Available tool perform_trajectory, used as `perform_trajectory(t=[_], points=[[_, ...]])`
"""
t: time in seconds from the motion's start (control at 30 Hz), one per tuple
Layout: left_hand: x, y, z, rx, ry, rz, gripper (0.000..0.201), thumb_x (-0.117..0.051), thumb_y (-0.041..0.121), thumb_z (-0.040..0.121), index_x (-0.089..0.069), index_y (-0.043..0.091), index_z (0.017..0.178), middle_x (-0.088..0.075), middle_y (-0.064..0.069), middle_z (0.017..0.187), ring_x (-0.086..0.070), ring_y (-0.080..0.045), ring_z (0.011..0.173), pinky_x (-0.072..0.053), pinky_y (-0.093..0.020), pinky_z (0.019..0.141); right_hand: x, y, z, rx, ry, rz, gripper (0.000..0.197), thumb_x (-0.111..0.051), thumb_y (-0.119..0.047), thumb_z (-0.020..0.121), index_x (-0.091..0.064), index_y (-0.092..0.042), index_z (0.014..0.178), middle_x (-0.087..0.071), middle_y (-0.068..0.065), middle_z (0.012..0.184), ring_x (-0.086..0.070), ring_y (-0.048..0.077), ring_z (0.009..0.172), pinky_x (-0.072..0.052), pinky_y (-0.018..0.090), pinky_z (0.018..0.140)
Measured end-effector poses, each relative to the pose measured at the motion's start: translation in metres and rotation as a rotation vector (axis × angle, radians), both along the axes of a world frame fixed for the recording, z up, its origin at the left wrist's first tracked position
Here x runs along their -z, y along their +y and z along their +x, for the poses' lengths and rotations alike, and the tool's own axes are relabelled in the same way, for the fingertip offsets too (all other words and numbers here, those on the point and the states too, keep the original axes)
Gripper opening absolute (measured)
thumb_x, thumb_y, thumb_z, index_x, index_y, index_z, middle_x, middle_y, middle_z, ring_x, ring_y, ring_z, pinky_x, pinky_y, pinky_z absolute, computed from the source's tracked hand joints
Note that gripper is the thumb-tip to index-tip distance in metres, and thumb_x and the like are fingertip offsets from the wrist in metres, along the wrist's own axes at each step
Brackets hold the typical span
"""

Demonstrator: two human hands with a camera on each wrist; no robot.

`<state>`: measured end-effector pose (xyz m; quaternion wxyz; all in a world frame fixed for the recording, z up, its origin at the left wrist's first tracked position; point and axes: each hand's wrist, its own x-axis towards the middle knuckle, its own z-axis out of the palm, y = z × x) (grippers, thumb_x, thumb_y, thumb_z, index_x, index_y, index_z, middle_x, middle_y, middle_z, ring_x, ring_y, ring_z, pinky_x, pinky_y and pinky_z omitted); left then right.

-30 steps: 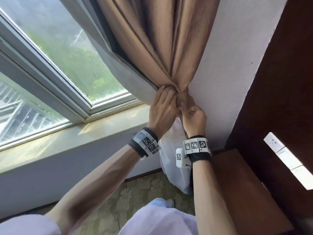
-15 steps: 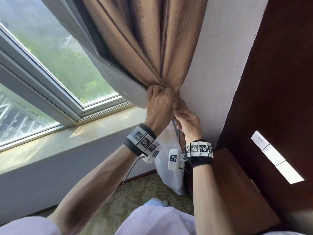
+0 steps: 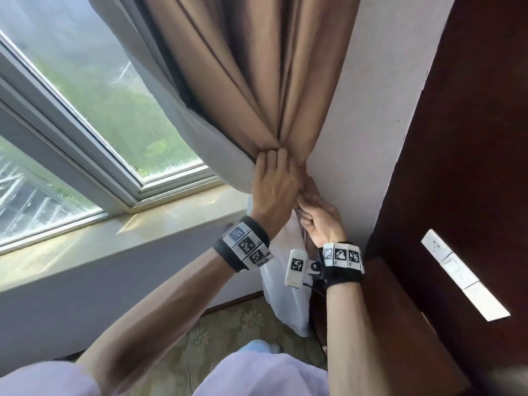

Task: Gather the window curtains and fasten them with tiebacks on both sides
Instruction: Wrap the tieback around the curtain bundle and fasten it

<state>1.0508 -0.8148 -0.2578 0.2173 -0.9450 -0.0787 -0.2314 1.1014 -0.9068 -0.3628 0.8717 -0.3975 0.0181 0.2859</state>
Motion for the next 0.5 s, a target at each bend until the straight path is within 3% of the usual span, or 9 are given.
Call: perform_trajectory(t=[0.07, 0.17, 0.27, 0.33, 0.37, 0.43, 0.5], points=[[0.004, 0.000, -0.003, -0.011, 0.004, 0.014, 0.020, -0.066, 0.032, 0.084, -0.069, 0.017, 0.099, -0.055, -0.009, 0.109, -0.051, -0.032, 0.106, -0.036, -0.045, 0.106, 0.000, -0.004, 0.000, -0.011, -0.034, -0.045, 0.013, -0.067, 0.008, 0.093, -0.069, 0.000, 0.103, -0.057, 0.012, 0.079, -0.039, 0.002, 0.044, -0.030, 0.015, 0.043], [0.001, 0.008, 0.001, 0.099, -0.069, -0.122, 0.012, -0.071, 0.034, 0.083, -0.075, 0.024, 0.079, -0.056, -0.005, 0.107, -0.052, -0.032, 0.105, -0.032, -0.044, 0.104, 0.002, -0.010, 0.000, 0.029, -0.079, -0.106, 0.023, -0.071, 0.006, 0.091, -0.069, 0.003, 0.114, -0.056, 0.013, 0.082, -0.040, 0.002, 0.046, -0.029, 0.015, 0.043], [-0.003, 0.015, 0.005, 0.184, -0.116, -0.327, 0.024, -0.063, 0.046, 0.088, -0.079, 0.028, 0.082, -0.056, 0.005, 0.104, -0.050, -0.027, 0.104, -0.032, -0.040, 0.100, 0.000, -0.015, 0.003, 0.023, -0.076, -0.164, 0.019, -0.076, 0.000, 0.089, -0.074, -0.007, 0.106, -0.062, 0.014, 0.084, -0.052, 0.007, 0.053, -0.034, 0.018, 0.051], [-0.004, 0.016, 0.003, 0.252, -0.118, -0.395, 0.026, -0.061, 0.046, 0.090, -0.077, 0.029, 0.079, -0.058, 0.010, 0.106, -0.048, -0.023, 0.106, -0.029, -0.040, 0.100, -0.005, -0.015, 0.002, 0.045, -0.082, -0.247, 0.019, -0.081, -0.003, 0.085, -0.076, -0.011, 0.101, -0.073, 0.013, 0.088, -0.067, 0.014, 0.071, -0.041, 0.022, 0.060], [-0.003, 0.017, 0.001, 0.275, -0.113, -0.406, 0.027, -0.061, 0.045, 0.091, -0.076, 0.028, 0.077, -0.058, 0.012, 0.108, -0.047, -0.022, 0.107, -0.028, -0.039, 0.101, -0.007, -0.012, 0.002, 0.074, -0.090, -0.267, 0.018, -0.082, -0.002, 0.084, -0.075, -0.009, 0.099, -0.075, 0.010, 0.083, -0.068, 0.015, 0.070, -0.043, 0.022, 0.060], [-0.002, 0.022, 0.001, 0.292, -0.097, -0.413, 0.027, -0.060, 0.044, 0.091, -0.075, 0.026, 0.076, -0.059, 0.012, 0.110, -0.047, -0.023, 0.108, -0.026, -0.040, 0.101, -0.007, -0.005, 0.001, 0.141, -0.145, -0.277, 0.016, -0.083, 0.001, 0.082, -0.073, -0.002, 0.094, -0.075, 0.006, 0.069, -0.063, 0.010, 0.055, -0.044, 0.018, 0.051], [-0.002, 0.029, 0.003, 0.281, -0.083, -0.408, 0.026, -0.061, 0.043, 0.090, -0.076, 0.025, 0.079, -0.060, 0.012, 0.112, -0.048, -0.025, 0.109, -0.027, -0.041, 0.102, -0.003, -0.001, 0.000, 0.191, -0.270, -0.327, 0.012, -0.083, 0.001, 0.083, -0.074, -0.001, 0.090, -0.075, 0.005, 0.068, -0.062, 0.008, 0.052, -0.048, 0.019, 0.054]])
